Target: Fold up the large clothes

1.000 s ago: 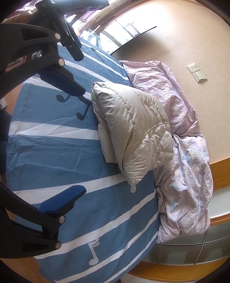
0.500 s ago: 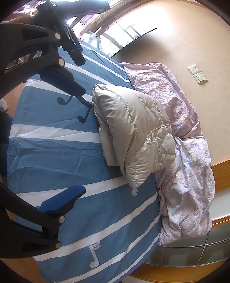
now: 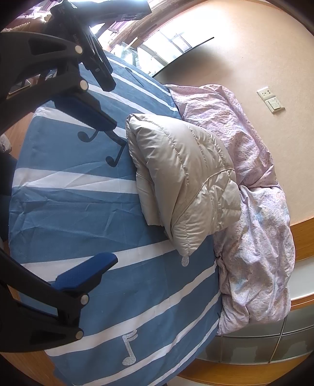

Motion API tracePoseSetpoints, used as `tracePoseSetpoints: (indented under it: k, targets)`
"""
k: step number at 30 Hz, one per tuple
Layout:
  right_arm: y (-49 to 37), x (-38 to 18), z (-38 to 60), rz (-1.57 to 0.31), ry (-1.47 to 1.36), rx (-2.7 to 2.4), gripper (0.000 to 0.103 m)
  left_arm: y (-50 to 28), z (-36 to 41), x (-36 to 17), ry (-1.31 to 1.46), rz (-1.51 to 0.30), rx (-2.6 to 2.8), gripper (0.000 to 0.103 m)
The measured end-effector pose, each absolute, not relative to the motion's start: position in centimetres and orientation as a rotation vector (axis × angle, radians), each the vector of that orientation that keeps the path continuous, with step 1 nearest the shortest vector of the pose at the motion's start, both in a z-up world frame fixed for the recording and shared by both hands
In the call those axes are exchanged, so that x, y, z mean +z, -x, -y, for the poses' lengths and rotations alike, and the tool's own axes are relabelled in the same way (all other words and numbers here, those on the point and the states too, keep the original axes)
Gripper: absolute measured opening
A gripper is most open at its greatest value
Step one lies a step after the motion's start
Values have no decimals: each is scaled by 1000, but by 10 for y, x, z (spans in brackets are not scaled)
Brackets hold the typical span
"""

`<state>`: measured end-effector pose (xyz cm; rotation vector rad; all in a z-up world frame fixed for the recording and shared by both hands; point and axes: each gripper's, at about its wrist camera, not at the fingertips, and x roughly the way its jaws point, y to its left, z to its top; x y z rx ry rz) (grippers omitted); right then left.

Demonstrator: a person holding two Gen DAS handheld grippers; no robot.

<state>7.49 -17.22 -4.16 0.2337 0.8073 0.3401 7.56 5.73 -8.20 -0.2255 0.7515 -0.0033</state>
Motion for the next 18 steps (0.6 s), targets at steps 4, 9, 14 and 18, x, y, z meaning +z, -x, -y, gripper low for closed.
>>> tracePoseSetpoints:
  k: [4,9,14,18]
  targets:
    - [-76,-44,173,-811,-236,339,101,-77,-56,-82,225,-753,-12,102]
    - [-76,-44,173,-811,-236,341,101,-78,-55,-83,227,-755,-13,102]
    - [-78,-46,175,-814,-237,343,101,-79,-55,-83,225,-755,-12,102]
    - [-78,-48,175,-815,-238,342,101,-79,-56,-83,225,-755,-12,102]
